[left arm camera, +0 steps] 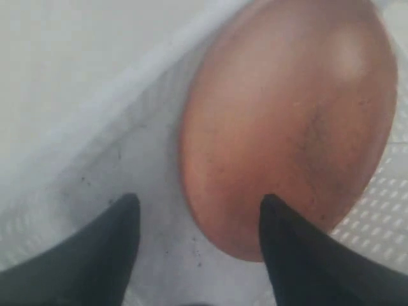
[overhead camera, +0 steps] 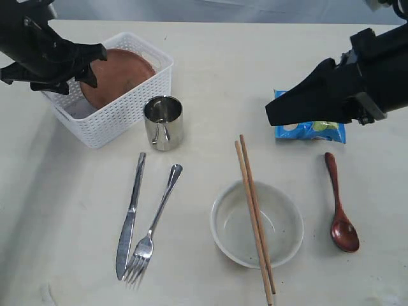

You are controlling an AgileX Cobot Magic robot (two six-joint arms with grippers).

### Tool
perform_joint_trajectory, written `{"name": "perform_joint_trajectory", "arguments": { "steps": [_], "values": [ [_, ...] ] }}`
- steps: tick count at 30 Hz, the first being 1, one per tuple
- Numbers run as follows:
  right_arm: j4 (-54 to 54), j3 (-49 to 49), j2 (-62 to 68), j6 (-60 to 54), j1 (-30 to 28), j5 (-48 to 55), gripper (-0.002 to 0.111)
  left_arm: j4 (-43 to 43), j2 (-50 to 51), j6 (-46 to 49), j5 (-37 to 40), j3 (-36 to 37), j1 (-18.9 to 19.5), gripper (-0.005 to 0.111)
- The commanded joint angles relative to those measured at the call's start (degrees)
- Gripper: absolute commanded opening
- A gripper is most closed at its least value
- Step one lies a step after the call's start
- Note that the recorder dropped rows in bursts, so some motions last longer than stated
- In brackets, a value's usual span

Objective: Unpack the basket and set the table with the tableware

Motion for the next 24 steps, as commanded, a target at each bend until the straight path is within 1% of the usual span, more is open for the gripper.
{"name": "perform_joint_trajectory", "arguments": {
  "steps": [1, 8, 15, 24],
  "values": [
    [-0.81, -0.3, -0.39, 0.26, 0.14, 0.42, 0.038, -0.15, 1.5, 0.33, -0.71, -0.29, -0.05, 0.054],
    [-1.05, -0.3, -0.39, 0.24, 0.14, 0.31, 0.038, -0.3, 2.64, 0.33, -3.23, -0.29, -0.05, 0.054],
    [-1.05, -0.3, -0.39, 0.24, 0.14, 0.31, 0.038, -2.03, 4.82, 0.33, -3.47, -0.29, -0.05, 0.054],
    [-1.05, -0.3, -0.39, 0.24, 0.14, 0.31, 0.038, -3.56, 5.18, 0.33, -7.63, -0.29, -0.05, 0.054]
  ]
}}
